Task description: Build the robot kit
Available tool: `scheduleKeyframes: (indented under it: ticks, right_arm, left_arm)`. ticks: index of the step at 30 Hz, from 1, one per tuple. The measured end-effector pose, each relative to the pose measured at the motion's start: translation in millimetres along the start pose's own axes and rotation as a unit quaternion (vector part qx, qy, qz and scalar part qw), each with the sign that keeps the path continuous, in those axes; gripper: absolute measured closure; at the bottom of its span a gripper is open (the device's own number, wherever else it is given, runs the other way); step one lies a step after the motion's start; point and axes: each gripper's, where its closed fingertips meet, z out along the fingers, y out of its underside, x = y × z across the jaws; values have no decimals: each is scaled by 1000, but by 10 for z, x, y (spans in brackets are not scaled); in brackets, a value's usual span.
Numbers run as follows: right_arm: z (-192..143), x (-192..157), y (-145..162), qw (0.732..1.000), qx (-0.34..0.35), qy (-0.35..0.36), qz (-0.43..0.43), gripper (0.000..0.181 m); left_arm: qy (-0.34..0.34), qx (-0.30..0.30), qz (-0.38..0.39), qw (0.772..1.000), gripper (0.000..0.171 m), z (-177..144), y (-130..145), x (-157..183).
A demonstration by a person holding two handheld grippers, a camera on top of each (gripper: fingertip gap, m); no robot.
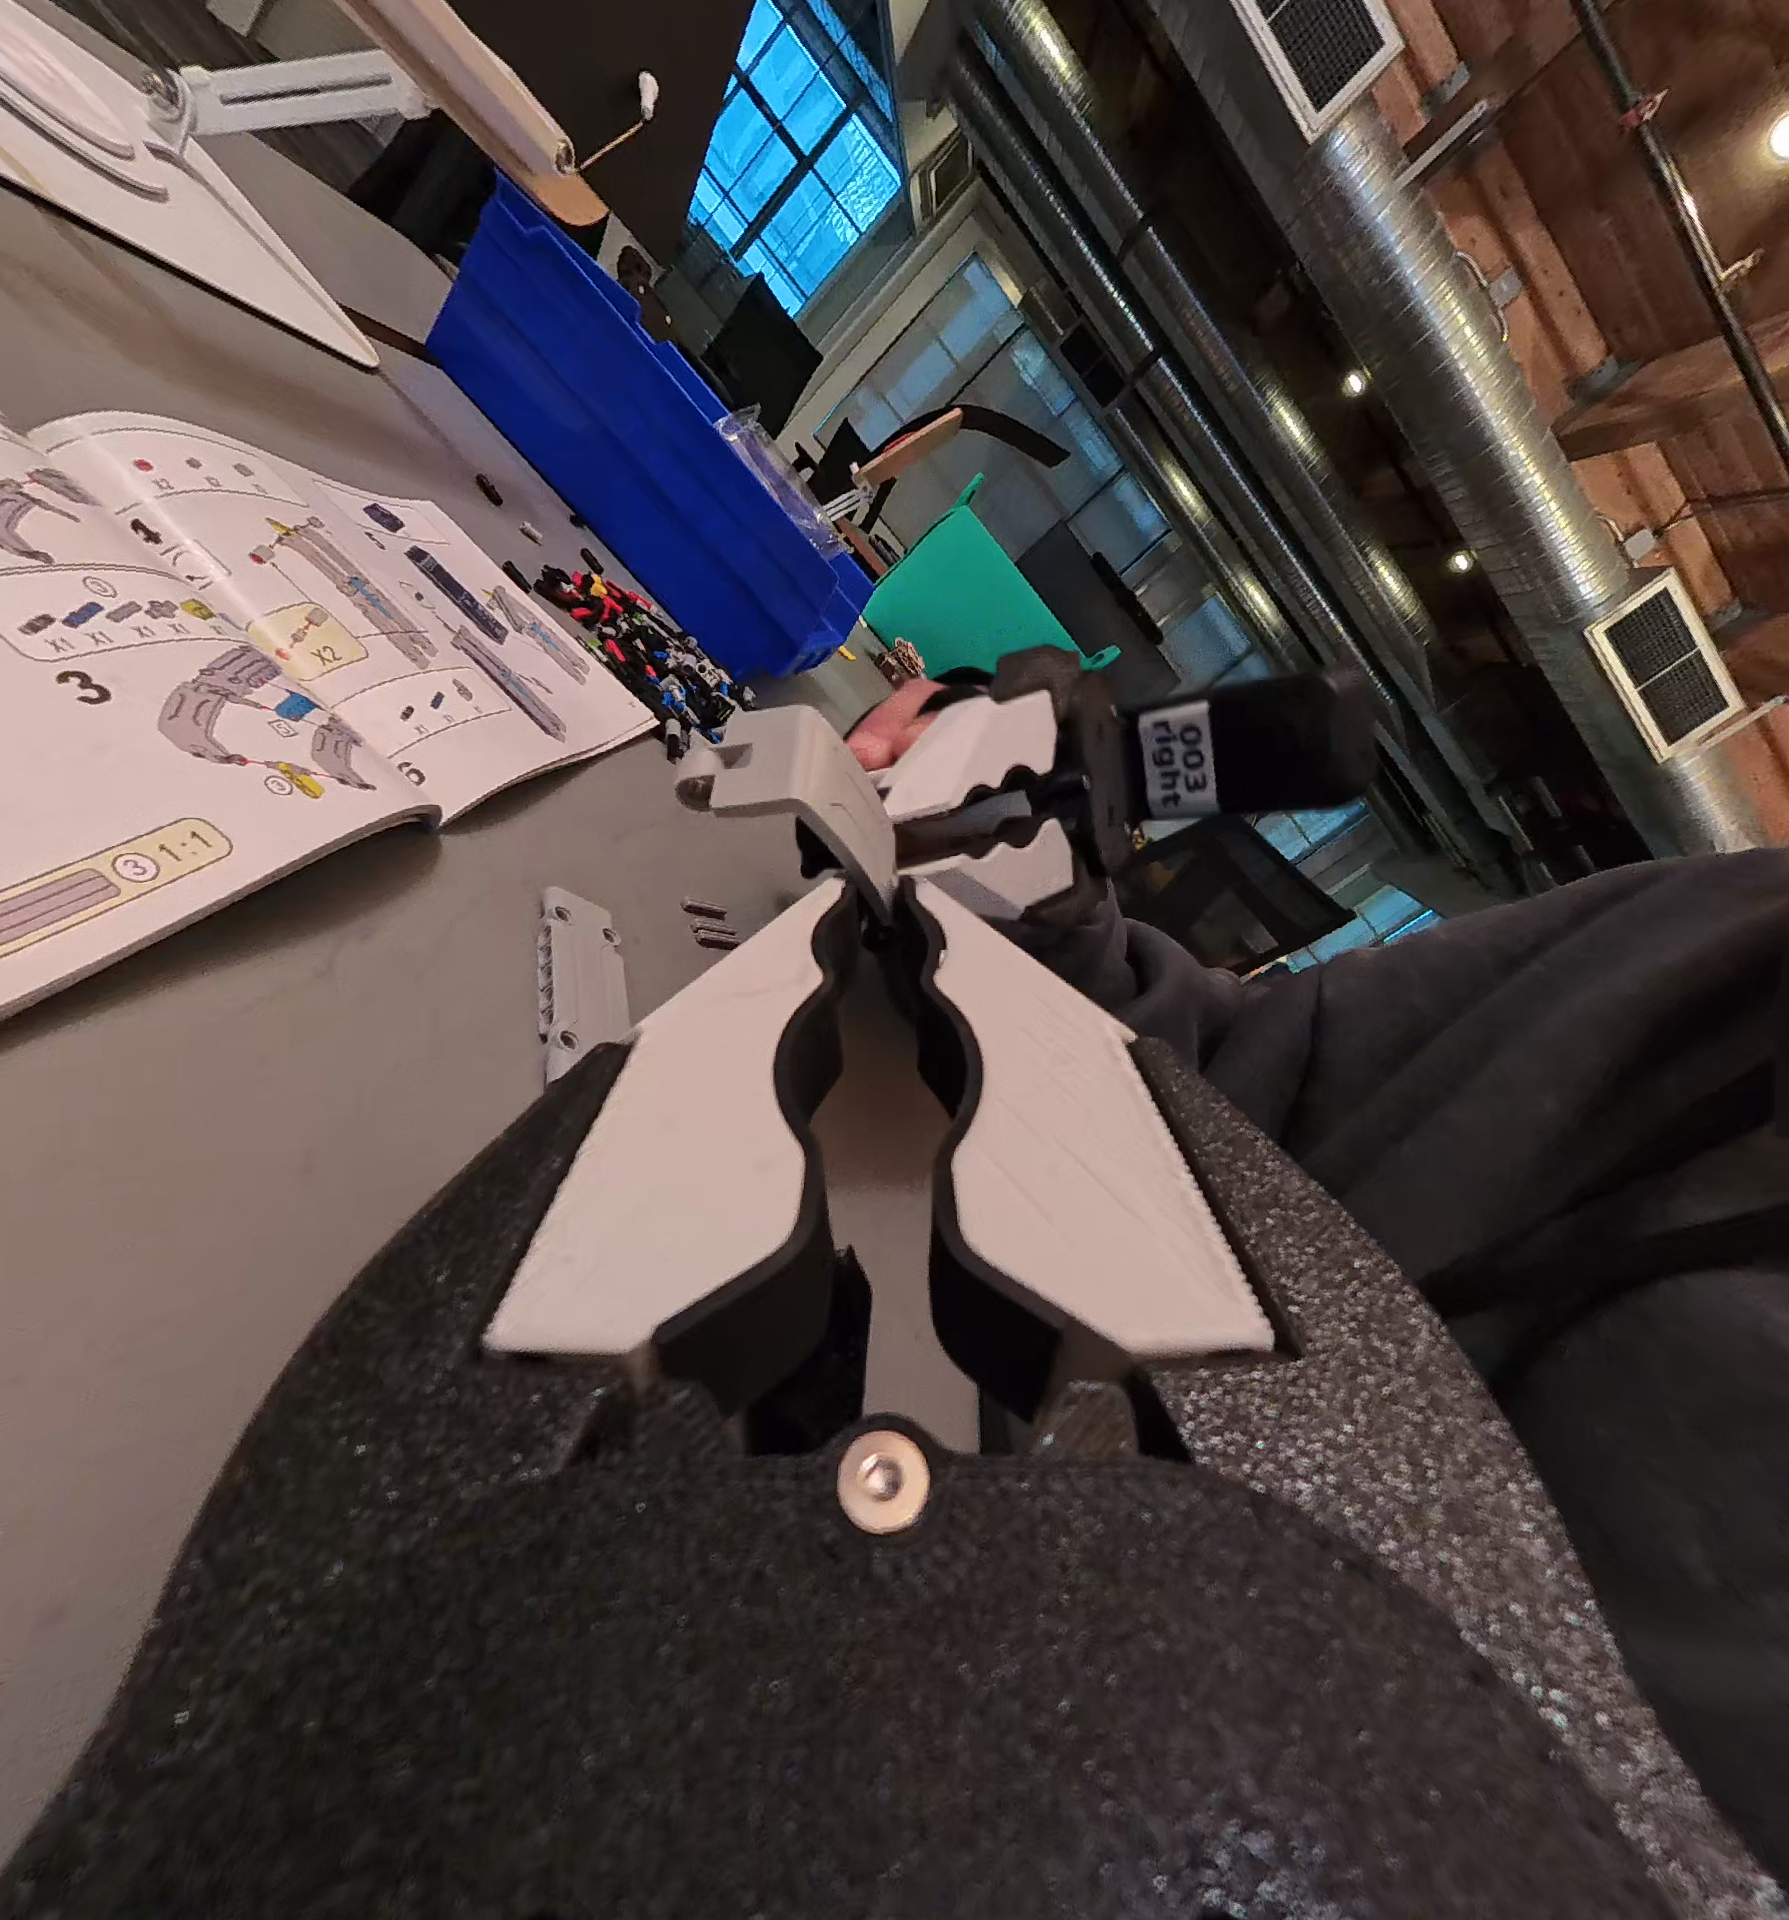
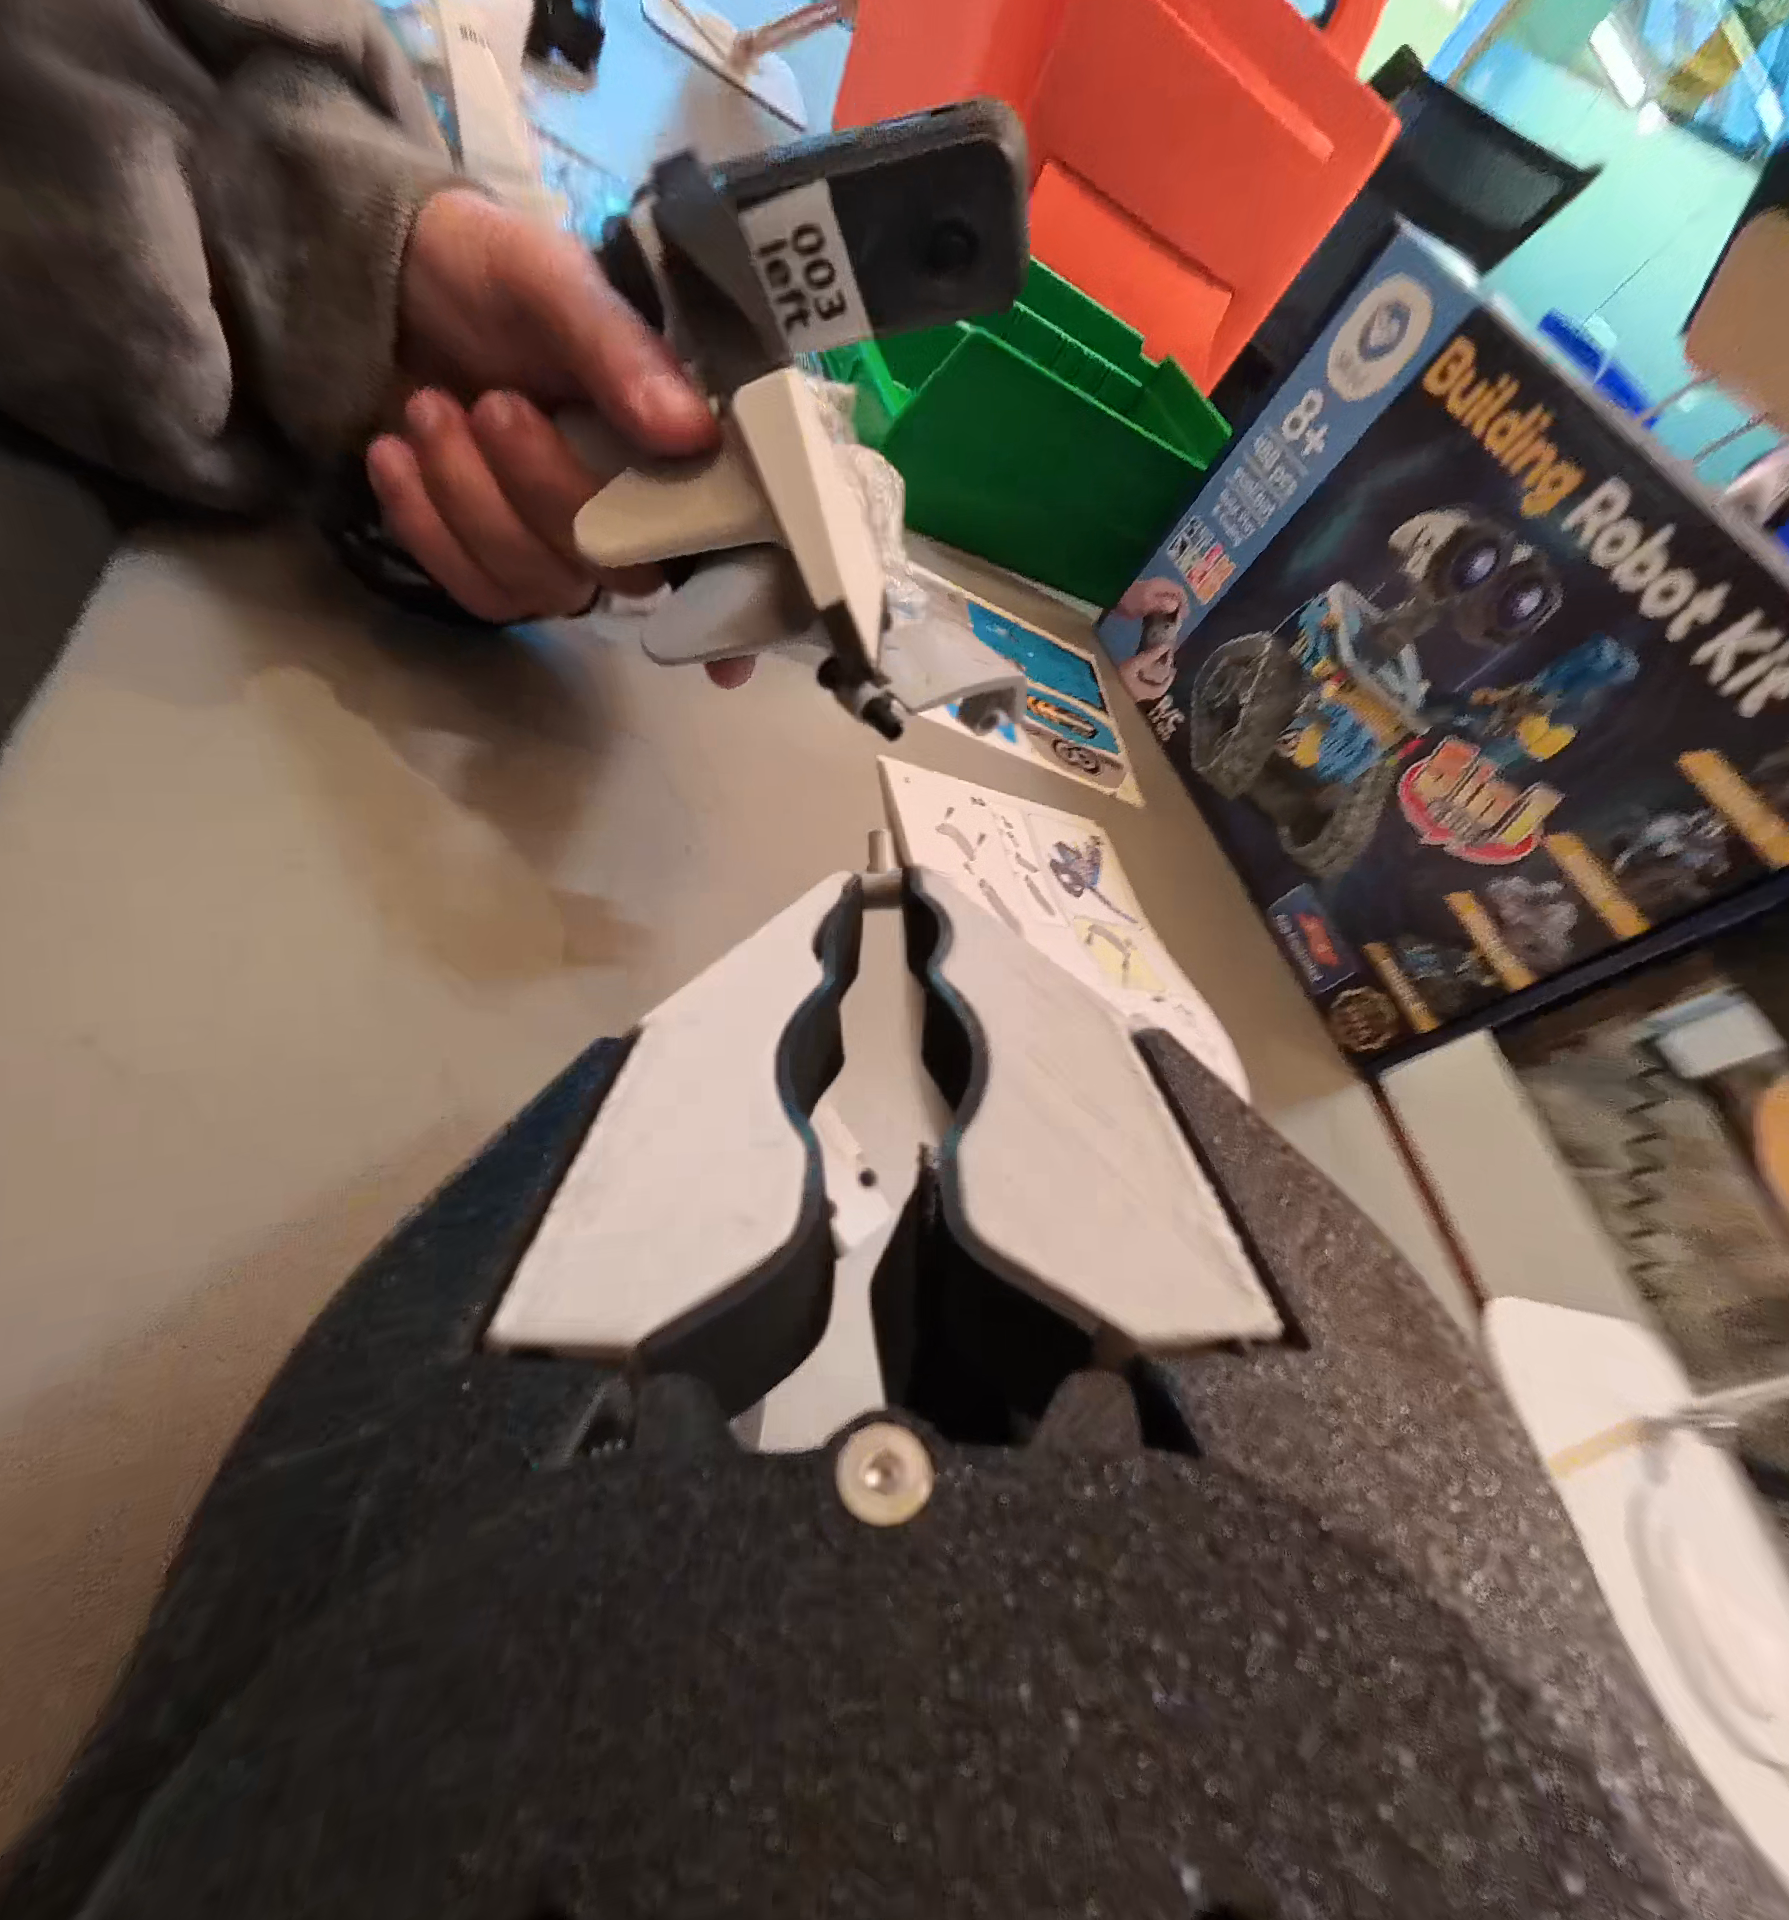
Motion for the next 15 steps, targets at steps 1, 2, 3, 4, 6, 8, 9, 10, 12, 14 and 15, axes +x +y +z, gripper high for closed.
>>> scheduleKeyframes:
  ticks: [1, 2, 3, 4, 6, 8, 9, 10, 12, 14, 15]
  right_arm:
    - [13, -25, 0, 999, -8, 8, -30, 175]
    - [32, -70, 7, 998, -17, 7, -53, 175]
    - [51, -116, 10, 998, -23, 2, -66, 175]
    - [64, -164, 6, 997, -27, -8, -68, 175]
    - [60, -165, -44, 998, -21, -7, -63, 175]
    - [43, -164, -52, 998, -16, -16, -50, 175]
    - [36, -145, -38, 999, -17, -15, -45, 175]
    - [29, -141, -24, 999, -18, -18, -43, 175]
    - [26, -150, 4, 999, -22, -25, -37, 175]
    - [32, -196, 18, 998, -24, -39, -37, 175]
    - [39, -209, 20, 998, -25, -42, -36, 175]
  left_arm:
    - [-1, -2, 2, 1000, 166, 1, 5, 0]
    - [-2, -5, 5, 1000, 166, 2, 13, -3]
    - [-2, -9, 9, 1000, 166, 6, 26, -1]
    - [-2, -14, 12, 1000, 166, 10, 44, 0]
    - [-3, -27, 18, 999, 166, 21, 91, 1]
    - [-8, -41, 30, 999, 166, 42, 142, 0]
    - [-10, -50, 37, 998, 166, 55, 170, 2]
    - [-13, -57, 42, 997, 166, 66, 199, -2]
    - [-16, -70, 46, 996, 166, 84, 245, -7]
    - [-20, -76, 49, 996, 166, 96, 269, -16]
    - [-21, -79, 49, 995, 166, 100, 278, -19]
